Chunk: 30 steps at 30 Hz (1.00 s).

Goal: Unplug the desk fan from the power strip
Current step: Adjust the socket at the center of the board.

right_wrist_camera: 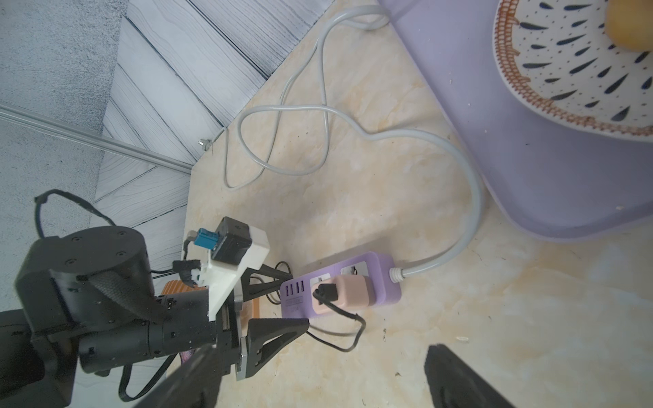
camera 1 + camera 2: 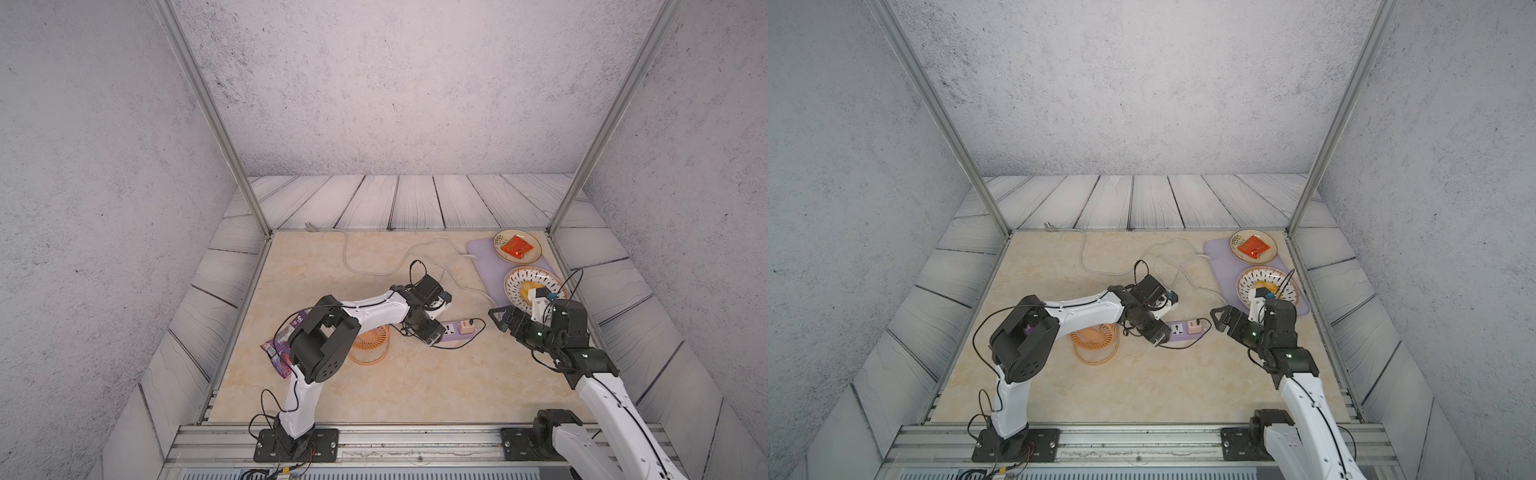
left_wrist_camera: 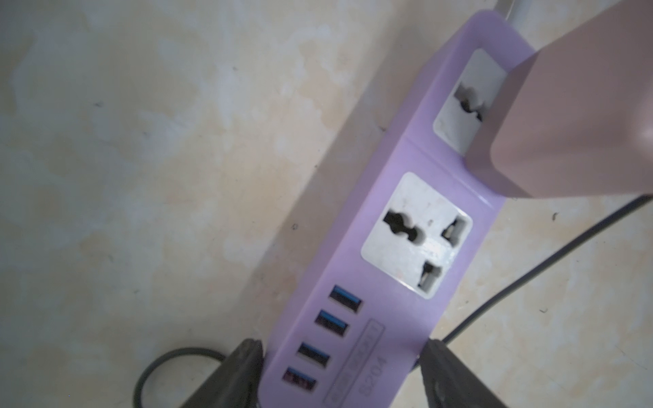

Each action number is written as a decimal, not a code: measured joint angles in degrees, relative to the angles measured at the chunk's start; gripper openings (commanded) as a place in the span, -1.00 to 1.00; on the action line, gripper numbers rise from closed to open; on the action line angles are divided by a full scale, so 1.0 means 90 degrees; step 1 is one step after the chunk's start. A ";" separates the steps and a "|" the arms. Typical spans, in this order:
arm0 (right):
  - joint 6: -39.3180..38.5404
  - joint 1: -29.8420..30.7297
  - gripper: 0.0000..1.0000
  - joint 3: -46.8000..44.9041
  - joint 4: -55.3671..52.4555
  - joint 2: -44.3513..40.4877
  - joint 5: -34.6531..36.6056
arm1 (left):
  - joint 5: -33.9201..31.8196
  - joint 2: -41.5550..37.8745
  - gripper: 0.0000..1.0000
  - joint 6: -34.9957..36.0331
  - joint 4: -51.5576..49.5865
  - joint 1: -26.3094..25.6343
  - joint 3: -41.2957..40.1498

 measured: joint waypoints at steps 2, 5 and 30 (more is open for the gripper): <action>0.0002 0.0000 0.90 -0.0002 0.0000 -0.0095 0.0012 | -0.0027 0.0000 0.36 0.0049 0.0010 0.0000 0.0000; 0.0002 0.0000 0.90 -0.0002 0.0000 -0.0170 0.0015 | -0.0041 0.0017 0.27 0.0107 0.0049 -0.0002 0.0002; -0.0440 0.0189 0.71 0.0296 -0.0537 0.0593 0.0160 | -0.0498 0.0085 0.35 0.0165 0.0631 -0.0024 -0.0146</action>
